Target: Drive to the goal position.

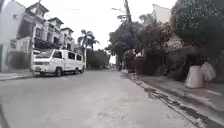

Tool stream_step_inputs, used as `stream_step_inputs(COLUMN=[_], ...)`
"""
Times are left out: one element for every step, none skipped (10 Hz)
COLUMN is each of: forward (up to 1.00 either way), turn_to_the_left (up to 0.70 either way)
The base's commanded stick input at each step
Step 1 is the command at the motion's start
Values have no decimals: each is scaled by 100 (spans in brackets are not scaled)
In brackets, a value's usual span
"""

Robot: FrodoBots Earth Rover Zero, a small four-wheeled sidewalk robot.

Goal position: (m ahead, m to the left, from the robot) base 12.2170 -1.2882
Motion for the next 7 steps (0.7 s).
stream_step_inputs(forward=[70, 70, 70, 70, 70, 70, 70], turn_to_the_left=[0, 0, 0, 0, 0, 0, 0])
